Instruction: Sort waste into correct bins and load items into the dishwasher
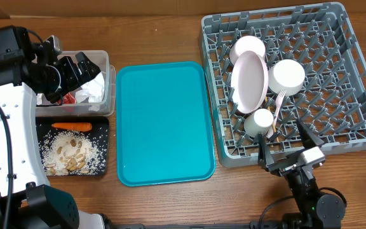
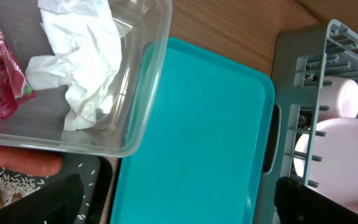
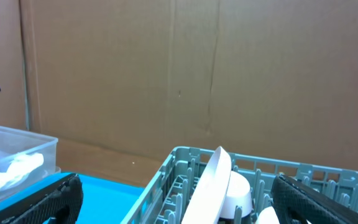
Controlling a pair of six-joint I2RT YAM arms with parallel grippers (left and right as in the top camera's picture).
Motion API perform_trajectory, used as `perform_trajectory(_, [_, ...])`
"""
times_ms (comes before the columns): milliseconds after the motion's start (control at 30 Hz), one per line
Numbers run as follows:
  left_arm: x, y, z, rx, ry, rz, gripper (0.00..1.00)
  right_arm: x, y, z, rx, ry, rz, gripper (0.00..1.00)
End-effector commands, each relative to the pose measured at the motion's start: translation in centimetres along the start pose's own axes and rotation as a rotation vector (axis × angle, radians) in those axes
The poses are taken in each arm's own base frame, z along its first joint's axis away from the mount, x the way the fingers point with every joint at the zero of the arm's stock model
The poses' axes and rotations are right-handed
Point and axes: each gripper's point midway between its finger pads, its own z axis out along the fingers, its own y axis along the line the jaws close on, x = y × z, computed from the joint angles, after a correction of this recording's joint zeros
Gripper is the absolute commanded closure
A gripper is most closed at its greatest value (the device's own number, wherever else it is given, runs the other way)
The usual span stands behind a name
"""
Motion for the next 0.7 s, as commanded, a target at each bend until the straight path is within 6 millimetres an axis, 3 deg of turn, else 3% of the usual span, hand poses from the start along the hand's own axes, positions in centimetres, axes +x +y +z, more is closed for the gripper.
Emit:
perform_trajectory(0, [-0.6, -0.8, -1.3, 0.01, -0.041, 0.016, 0.0, 0.8, -0.4, -0.1, 0.024, -0.005, 0.009, 0.0])
perform_trajectory(233, [-0.6, -0.8, -1.3, 0.01, -0.041, 0.016, 0.0, 3.0, -1.9, -0.2, 0.116, 0.076, 0.085, 0.0])
perform_trajectory(467, [-0.6, -0.8, -1.3, 0.01, -0.041, 0.015, 0.0, 7.5, -3.7, -1.4, 0.26, 0.238, 0.259, 0.0])
perform_trajectory(667, [-0.6, -0.8, -1.3, 0.01, -0.041, 0.015, 0.0, 7.5, -4.6, -1.6, 0.318, 0.233, 0.257, 0.0])
